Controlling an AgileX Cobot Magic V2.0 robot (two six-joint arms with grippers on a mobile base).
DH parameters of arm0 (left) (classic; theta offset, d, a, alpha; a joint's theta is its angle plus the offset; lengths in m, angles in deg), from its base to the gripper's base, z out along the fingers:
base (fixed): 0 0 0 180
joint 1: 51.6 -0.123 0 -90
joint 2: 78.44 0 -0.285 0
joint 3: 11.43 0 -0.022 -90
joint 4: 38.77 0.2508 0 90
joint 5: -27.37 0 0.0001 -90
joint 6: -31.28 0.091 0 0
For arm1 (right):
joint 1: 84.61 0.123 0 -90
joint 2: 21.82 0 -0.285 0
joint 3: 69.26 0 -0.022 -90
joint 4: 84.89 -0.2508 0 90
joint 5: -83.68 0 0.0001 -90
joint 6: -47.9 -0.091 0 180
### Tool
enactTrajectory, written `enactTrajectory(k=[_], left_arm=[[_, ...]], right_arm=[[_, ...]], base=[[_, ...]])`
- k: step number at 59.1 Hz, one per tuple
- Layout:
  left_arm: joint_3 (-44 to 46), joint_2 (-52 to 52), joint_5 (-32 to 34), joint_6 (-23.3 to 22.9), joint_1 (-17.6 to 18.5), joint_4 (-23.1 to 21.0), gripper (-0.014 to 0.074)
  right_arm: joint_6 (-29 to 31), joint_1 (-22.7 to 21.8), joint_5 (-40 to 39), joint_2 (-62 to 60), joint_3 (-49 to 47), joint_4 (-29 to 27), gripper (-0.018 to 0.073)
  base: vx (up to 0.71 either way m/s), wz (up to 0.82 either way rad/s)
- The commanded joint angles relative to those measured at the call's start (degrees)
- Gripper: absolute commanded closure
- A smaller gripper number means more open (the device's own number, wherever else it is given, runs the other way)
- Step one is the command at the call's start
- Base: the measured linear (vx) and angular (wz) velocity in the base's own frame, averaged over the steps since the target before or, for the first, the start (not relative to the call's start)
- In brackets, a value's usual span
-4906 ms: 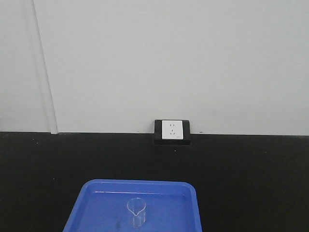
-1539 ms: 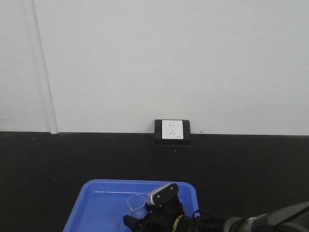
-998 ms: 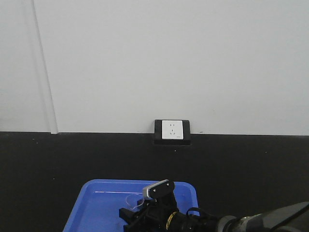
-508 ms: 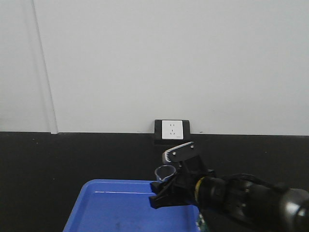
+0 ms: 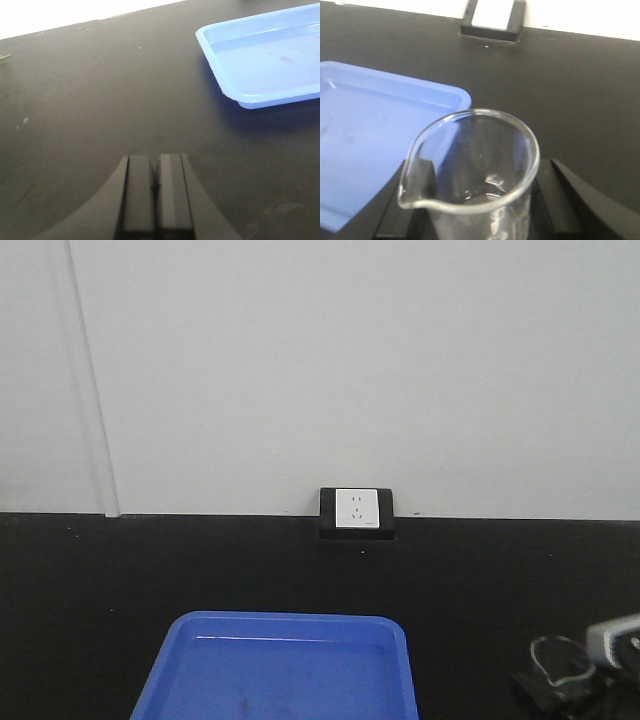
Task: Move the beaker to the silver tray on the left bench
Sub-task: 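Hold the beaker in the right gripper while turning the base away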
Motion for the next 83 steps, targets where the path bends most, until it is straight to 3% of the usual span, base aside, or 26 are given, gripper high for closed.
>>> enactTrajectory(k=[1,16,83], left_arm=[[-1.14,0.43,4.74,-0.11,0.39,-0.06,0.0595],[-1.14,0.43,4.74,-0.11,0.39,-0.06,0.0595],[-1.14,0.43,4.74,-0.11,0.39,-0.06,0.0595]], right_arm=[[1.11,-0.54,-3.29,-6.24,2.41,0.24,0.0571],[1.11,-0.54,-2.6,-14.02,6.71,-0.26,0.0571],[1.11,-0.54,-2.17,-14.12,6.71,-0.19,0.0571]], base=[[0.0,0.0],[0.0,0.0],[-0.02,-0.04]])
